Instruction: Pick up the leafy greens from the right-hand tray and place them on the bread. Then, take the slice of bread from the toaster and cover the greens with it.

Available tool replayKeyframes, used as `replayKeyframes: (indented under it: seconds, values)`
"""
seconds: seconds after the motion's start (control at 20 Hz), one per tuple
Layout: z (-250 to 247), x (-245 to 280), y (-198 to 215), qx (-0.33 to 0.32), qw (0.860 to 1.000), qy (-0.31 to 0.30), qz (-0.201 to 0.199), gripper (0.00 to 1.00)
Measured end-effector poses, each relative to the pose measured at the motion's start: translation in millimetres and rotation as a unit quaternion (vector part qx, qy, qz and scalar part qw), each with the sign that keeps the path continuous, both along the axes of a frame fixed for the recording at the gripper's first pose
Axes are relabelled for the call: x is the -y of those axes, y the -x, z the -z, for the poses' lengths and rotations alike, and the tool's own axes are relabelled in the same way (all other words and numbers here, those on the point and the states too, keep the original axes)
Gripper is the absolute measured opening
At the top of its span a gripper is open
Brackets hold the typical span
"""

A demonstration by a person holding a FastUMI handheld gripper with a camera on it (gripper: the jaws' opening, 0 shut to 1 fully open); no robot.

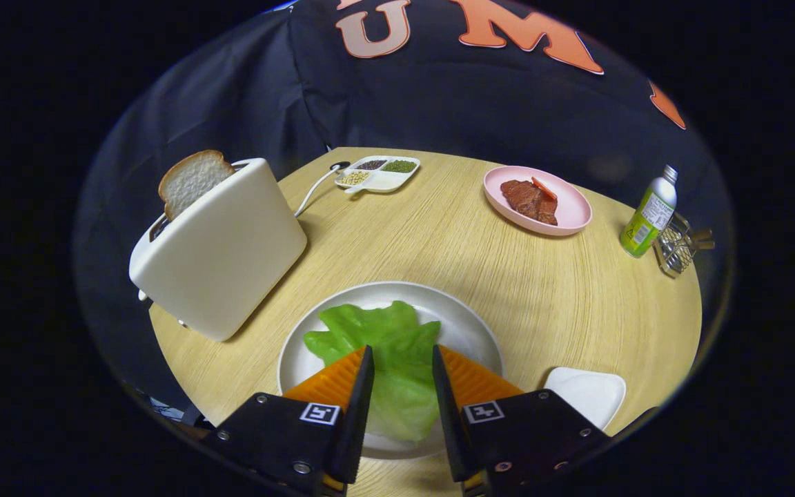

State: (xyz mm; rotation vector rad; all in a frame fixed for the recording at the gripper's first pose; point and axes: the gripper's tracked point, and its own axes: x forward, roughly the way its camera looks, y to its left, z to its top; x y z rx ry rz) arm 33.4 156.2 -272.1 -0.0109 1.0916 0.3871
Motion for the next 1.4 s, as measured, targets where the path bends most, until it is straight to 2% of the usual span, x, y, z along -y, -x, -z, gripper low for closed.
replayKeyframes:
  seconds: [0.3,0.4,0.5,0.55,0.65,0.75,1.1,1.4]
  values:
    - [-45.5,-20.2,-11.2,0.017,1.000,-0.014,0.007,0.54]
    - [-68.0,-38.0,-11.1,0.016,0.999,-0.034,0.005,0.60]
    - [-89.8,-61.4,-13.6,0.025,0.998,-0.058,-0.010,0.72]
    - [-99.0,-68.1,-13.2,0.029,0.998,-0.059,-0.016,0.82]
    - [-117.4,-84.8,-16.0,0.039,0.997,-0.059,-0.029,0.93]
    - [-135.8,-104.9,-19.0,0.043,0.996,-0.069,-0.038,0.98]
    - [-179.4,-167.8,-36.9,0.046,0.994,-0.082,-0.063,0.98]
    - [-181.3,-211.5,-52.3,0.013,0.995,-0.083,-0.062,0.97]
